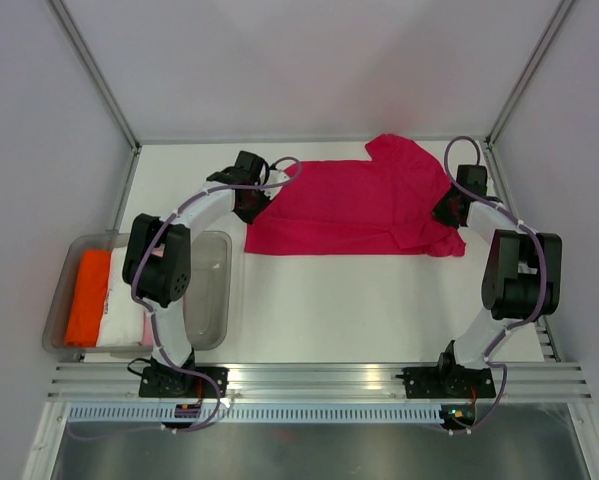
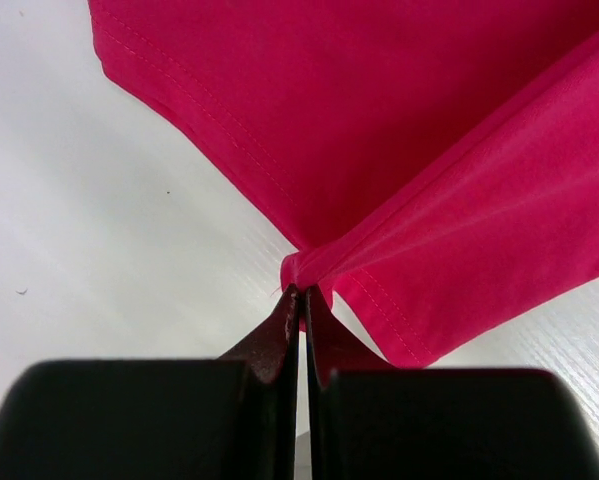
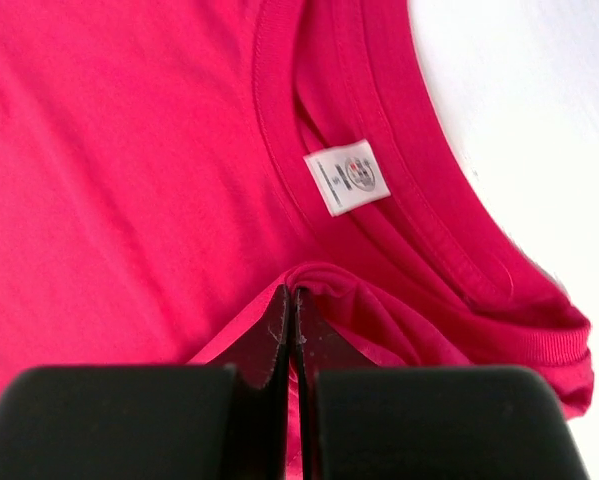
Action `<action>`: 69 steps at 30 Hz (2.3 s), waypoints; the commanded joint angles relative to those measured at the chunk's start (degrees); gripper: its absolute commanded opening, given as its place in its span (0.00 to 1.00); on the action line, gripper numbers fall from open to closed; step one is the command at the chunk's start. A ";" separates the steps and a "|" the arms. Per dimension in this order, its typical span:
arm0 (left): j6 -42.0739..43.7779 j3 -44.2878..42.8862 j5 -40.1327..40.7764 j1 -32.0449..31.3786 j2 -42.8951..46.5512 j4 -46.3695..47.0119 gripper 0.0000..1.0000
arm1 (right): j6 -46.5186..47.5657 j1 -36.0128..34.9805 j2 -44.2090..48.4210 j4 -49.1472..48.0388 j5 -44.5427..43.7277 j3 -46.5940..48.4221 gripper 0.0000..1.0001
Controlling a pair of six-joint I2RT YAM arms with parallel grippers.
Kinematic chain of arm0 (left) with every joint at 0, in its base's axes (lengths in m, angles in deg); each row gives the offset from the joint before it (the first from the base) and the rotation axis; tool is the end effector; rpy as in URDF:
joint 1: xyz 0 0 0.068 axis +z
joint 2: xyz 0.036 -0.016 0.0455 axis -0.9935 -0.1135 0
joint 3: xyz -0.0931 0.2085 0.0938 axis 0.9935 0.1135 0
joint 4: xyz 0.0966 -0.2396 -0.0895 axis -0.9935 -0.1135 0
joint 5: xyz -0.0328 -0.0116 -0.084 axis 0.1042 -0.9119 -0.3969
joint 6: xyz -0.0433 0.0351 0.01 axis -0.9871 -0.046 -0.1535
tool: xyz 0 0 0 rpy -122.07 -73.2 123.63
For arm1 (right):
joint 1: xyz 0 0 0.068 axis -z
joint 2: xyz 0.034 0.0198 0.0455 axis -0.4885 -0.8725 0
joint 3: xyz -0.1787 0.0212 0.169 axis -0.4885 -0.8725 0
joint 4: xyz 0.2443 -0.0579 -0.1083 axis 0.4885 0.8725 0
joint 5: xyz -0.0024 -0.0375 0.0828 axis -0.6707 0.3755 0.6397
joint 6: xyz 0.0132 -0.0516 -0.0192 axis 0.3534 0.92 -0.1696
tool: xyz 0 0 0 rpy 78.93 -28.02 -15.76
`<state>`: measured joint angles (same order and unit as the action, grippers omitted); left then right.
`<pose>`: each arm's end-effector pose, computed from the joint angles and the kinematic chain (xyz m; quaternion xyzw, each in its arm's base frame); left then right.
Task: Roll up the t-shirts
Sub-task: Fold the tshirt
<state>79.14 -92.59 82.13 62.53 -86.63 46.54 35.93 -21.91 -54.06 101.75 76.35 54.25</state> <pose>0.3862 -0.1466 0.1740 0.3911 0.8853 0.0284 0.2501 0.3689 -0.0481 0.1511 0.3279 0.8848 0.0663 0.3245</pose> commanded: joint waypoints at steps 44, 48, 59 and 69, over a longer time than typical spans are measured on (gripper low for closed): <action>3.23 4.80 -4.13 -4.71 -3.53 -3.56 0.59 | 3.75 9.01 2.77 8.51 -2.96 -6.29 0.47; 2.53 5.33 -2.82 -4.71 -4.85 -1.18 0.42 | 3.57 9.80 0.56 6.40 -3.48 -7.70 0.29; 4.73 7.79 0.97 -3.57 -3.28 0.84 0.02 | 2.60 16.13 5.13 5.16 -5.86 -9.90 0.00; 6.13 14.81 -5.09 -4.19 3.32 -1.35 0.02 | 3.05 16.13 7.32 8.41 -7.17 -11.56 0.16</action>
<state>83.41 -80.90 79.18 58.01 -85.55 48.94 38.68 -6.41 -49.29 107.50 73.68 43.86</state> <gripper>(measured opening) 0.029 0.129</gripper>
